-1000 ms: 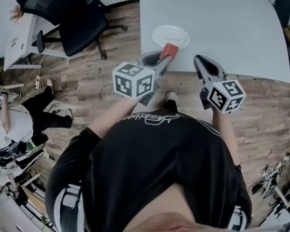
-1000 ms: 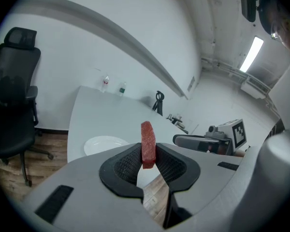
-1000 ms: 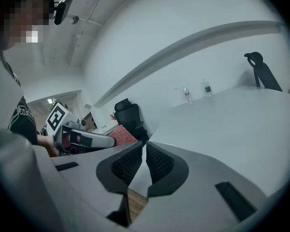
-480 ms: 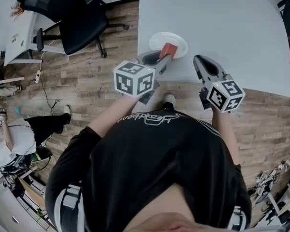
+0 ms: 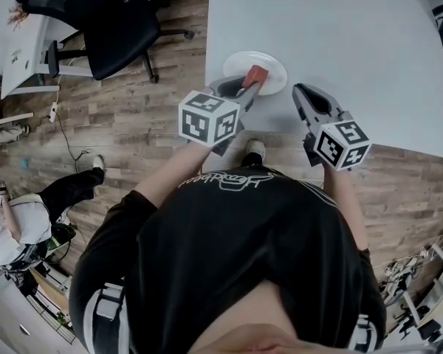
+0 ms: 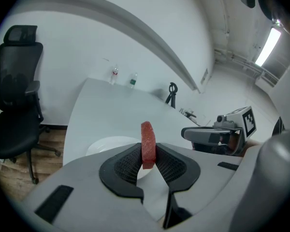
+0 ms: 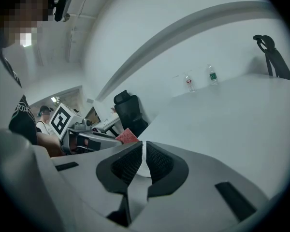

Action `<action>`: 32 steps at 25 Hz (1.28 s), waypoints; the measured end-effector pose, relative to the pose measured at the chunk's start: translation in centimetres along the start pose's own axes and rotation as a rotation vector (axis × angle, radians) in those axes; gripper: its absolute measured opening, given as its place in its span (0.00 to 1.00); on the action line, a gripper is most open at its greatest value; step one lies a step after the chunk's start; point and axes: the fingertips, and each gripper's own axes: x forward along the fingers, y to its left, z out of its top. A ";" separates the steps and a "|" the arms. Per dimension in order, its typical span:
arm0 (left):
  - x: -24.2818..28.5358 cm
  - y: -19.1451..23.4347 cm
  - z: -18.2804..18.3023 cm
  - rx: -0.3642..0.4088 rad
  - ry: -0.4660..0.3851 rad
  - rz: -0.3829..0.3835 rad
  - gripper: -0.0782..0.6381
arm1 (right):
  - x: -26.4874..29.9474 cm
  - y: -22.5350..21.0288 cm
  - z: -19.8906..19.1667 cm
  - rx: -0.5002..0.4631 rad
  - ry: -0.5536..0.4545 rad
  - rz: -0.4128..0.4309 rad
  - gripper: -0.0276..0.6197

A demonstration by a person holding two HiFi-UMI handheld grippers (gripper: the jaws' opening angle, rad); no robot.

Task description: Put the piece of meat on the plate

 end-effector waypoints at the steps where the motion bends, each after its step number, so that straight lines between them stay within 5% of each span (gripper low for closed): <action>1: 0.4 0.3 -0.2 0.000 0.008 0.004 0.23 | 0.1 -0.2 0.0 -0.001 0.005 0.000 0.08; 32: 3.5 1.5 -3.0 0.002 0.070 0.008 0.24 | 0.3 -1.6 -1.4 0.003 0.064 -0.015 0.08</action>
